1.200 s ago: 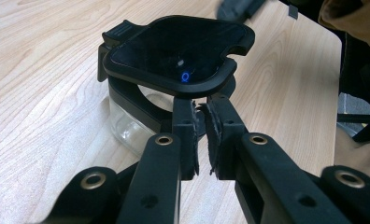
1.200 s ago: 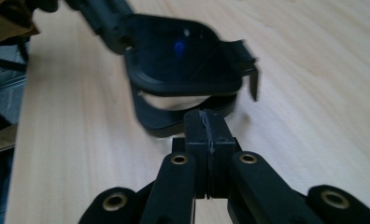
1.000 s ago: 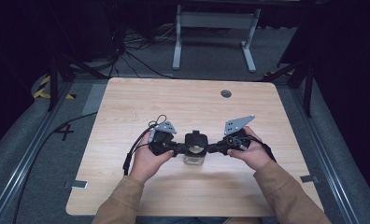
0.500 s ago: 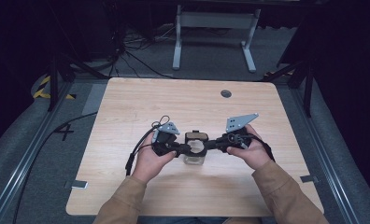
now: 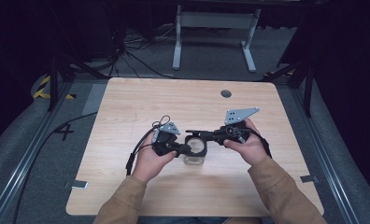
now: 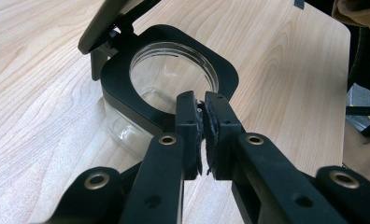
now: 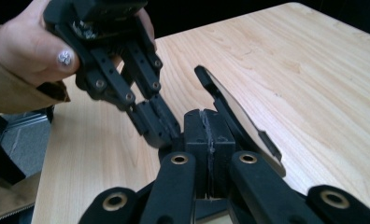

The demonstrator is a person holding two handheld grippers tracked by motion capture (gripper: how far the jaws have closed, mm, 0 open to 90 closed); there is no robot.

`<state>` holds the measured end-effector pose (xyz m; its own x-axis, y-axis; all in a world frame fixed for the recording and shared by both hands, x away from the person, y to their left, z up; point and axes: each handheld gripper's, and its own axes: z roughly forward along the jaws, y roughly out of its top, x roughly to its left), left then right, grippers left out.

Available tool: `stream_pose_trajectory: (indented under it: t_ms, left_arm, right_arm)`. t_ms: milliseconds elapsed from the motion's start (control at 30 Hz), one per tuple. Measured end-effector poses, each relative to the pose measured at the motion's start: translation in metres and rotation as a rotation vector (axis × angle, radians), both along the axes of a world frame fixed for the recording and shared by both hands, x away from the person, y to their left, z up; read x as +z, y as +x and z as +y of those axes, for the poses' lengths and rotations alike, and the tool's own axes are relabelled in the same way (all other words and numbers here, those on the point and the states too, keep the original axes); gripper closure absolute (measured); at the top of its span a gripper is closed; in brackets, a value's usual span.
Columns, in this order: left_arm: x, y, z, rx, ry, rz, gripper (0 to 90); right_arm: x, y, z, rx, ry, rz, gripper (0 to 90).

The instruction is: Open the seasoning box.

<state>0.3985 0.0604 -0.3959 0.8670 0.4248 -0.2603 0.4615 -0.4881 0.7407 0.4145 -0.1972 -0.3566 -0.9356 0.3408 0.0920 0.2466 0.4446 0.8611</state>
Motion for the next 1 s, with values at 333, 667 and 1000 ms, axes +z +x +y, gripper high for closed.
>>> stream_pose_trajectory:
  t_ms: [333,667,1000]
  left_arm:
    - [0.001,0.000,-0.001,-0.013,0.018,-0.011,84.2]
    - [0.002,-0.001,-0.002,-0.013,0.031,-0.017,84.3]
    - [0.003,-0.001,-0.003,-0.013,0.039,-0.028,84.3]
  right_arm:
    - [0.006,0.005,0.003,-0.053,0.017,-0.019,90.0]
    - [0.010,0.011,0.004,-0.110,0.020,-0.026,90.0]
    - [0.011,0.018,0.002,-0.183,0.027,-0.015,90.0]
